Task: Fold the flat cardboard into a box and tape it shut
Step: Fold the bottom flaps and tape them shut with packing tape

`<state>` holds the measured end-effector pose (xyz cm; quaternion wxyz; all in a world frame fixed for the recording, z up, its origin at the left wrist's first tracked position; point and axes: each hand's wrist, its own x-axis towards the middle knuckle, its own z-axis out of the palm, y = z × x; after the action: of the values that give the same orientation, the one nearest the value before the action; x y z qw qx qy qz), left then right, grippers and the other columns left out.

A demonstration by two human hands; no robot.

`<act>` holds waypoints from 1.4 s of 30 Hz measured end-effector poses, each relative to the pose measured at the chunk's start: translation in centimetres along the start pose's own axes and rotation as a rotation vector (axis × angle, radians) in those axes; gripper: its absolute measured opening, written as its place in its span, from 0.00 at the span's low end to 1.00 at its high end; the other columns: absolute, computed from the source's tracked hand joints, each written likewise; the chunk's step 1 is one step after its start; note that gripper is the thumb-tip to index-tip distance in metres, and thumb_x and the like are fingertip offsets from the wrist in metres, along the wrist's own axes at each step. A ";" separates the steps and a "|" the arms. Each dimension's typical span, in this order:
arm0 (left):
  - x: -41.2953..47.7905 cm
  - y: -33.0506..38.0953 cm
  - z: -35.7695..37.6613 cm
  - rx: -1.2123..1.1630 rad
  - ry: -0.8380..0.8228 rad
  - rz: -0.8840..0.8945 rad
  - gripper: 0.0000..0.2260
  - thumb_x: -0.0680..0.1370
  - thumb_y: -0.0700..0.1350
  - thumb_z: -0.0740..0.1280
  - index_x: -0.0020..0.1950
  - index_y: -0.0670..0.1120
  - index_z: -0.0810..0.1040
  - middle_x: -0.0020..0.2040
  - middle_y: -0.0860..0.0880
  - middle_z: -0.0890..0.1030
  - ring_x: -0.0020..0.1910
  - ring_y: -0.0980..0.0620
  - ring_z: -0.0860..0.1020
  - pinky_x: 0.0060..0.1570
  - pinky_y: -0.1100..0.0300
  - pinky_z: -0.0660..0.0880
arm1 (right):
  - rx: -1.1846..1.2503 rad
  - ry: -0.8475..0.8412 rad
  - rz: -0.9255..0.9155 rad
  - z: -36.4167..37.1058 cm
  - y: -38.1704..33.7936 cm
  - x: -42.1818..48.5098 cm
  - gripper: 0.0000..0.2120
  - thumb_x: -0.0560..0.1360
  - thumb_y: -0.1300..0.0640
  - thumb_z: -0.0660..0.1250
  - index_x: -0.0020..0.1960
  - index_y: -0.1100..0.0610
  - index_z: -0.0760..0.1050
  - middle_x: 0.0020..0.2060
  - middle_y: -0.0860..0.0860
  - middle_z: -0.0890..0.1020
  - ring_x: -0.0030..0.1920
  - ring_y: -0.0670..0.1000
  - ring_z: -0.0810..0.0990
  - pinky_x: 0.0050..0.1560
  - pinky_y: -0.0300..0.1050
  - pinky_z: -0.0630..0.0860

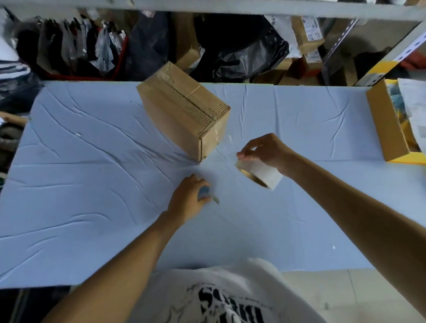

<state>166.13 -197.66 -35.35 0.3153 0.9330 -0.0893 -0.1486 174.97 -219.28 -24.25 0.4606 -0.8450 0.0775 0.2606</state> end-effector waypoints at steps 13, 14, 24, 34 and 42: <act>-1.0 -0.7 3.1 0.281 -0.018 -0.076 0.14 0.78 0.51 0.64 0.53 0.40 0.73 0.51 0.42 0.76 0.54 0.41 0.72 0.55 0.54 0.63 | -0.069 -0.038 0.002 -0.7 -0.7 -0.5 0.08 0.65 0.54 0.78 0.39 0.57 0.84 0.32 0.47 0.82 0.31 0.40 0.76 0.33 0.35 0.66; -1.2 -0.6 2.7 0.272 -0.018 -0.089 0.14 0.79 0.50 0.62 0.54 0.40 0.73 0.53 0.43 0.76 0.56 0.41 0.72 0.57 0.54 0.63 | -0.074 -0.044 -0.002 -0.7 -0.8 -0.5 0.07 0.66 0.54 0.78 0.38 0.57 0.84 0.32 0.46 0.82 0.30 0.39 0.76 0.34 0.35 0.66; -1.9 6.2 -7.5 -0.228 0.439 0.091 0.11 0.76 0.52 0.67 0.39 0.49 0.72 0.29 0.58 0.72 0.30 0.61 0.72 0.29 0.72 0.65 | -0.054 -0.027 -0.012 -0.8 -0.7 -0.5 0.09 0.65 0.53 0.79 0.28 0.49 0.82 0.33 0.44 0.81 0.38 0.44 0.77 0.37 0.38 0.68; 2.6 9.7 -10.4 -0.064 0.593 0.049 0.10 0.74 0.48 0.72 0.36 0.43 0.79 0.32 0.48 0.78 0.29 0.49 0.72 0.28 0.60 0.63 | -0.002 0.023 0.015 -1.2 -1.4 -1.2 0.10 0.66 0.53 0.78 0.29 0.49 0.81 0.39 0.49 0.82 0.43 0.47 0.77 0.37 0.36 0.69; 3.3 10.1 -9.9 -0.071 0.556 0.093 0.08 0.77 0.43 0.68 0.41 0.40 0.76 0.40 0.44 0.75 0.34 0.47 0.73 0.32 0.56 0.69 | 0.035 0.025 0.047 -1.1 -1.4 -1.5 0.06 0.66 0.53 0.78 0.33 0.52 0.82 0.44 0.52 0.83 0.45 0.48 0.77 0.36 0.37 0.68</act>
<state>171.83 -200.87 -22.37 0.3667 0.9213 -0.0368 0.1244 174.59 -219.53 -21.98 0.4678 -0.8379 0.1076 0.2596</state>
